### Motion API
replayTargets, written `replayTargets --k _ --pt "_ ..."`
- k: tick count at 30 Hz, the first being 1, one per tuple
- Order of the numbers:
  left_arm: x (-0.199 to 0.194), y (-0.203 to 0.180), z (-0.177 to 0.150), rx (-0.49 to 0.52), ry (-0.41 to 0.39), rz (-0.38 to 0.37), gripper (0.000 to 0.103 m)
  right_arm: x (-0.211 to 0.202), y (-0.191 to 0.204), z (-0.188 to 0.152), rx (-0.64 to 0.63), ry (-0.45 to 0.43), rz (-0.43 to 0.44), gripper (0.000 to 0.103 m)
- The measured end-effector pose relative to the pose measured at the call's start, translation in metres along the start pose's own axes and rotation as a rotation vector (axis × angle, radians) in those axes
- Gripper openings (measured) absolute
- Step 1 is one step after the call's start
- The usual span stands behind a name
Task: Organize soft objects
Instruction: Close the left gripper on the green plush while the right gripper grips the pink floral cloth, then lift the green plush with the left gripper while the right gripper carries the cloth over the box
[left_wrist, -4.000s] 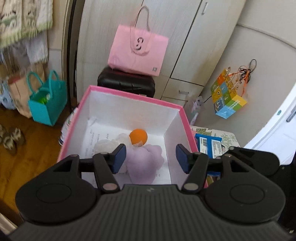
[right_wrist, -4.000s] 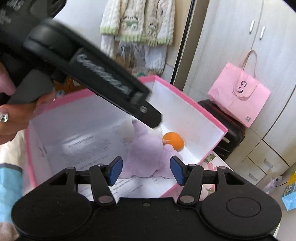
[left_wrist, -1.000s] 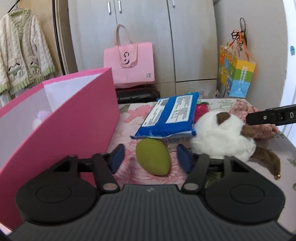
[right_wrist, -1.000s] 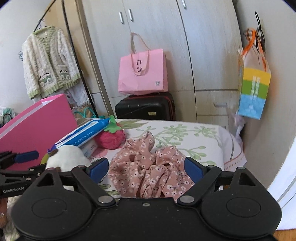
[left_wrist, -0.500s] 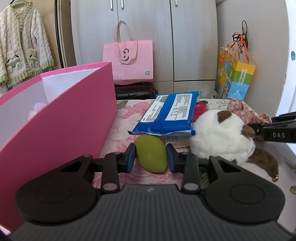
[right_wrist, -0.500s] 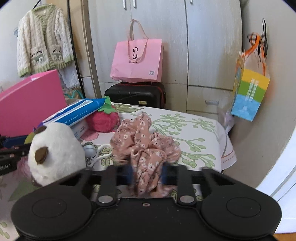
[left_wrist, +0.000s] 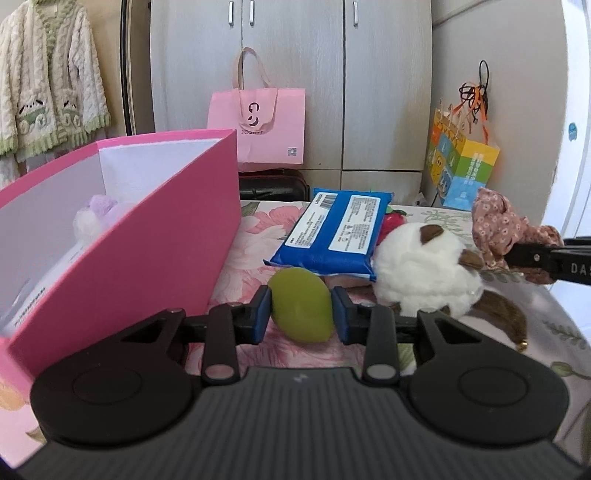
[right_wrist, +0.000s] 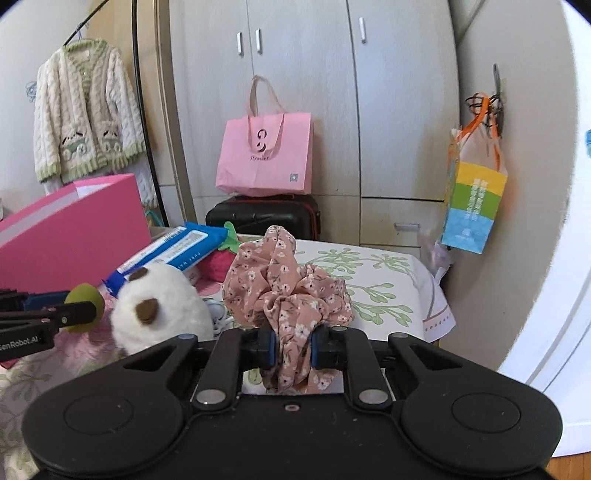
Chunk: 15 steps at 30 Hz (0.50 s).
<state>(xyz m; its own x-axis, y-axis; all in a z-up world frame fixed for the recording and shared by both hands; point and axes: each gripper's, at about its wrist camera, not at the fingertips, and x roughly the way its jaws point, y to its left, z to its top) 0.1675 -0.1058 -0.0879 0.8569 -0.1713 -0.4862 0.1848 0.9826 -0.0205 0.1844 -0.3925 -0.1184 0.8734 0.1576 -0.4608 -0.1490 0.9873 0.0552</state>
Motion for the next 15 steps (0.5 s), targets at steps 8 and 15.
replayTargets --k 8,15 --pt "-0.029 0.002 -0.006 0.008 -0.015 -0.053 0.034 -0.034 0.014 -0.015 0.027 -0.010 -0.013 0.021" --pt "-0.056 0.008 -0.011 0.016 -0.010 -0.116 0.034 -0.061 0.037 -0.031 0.046 -0.005 0.011 0.022"
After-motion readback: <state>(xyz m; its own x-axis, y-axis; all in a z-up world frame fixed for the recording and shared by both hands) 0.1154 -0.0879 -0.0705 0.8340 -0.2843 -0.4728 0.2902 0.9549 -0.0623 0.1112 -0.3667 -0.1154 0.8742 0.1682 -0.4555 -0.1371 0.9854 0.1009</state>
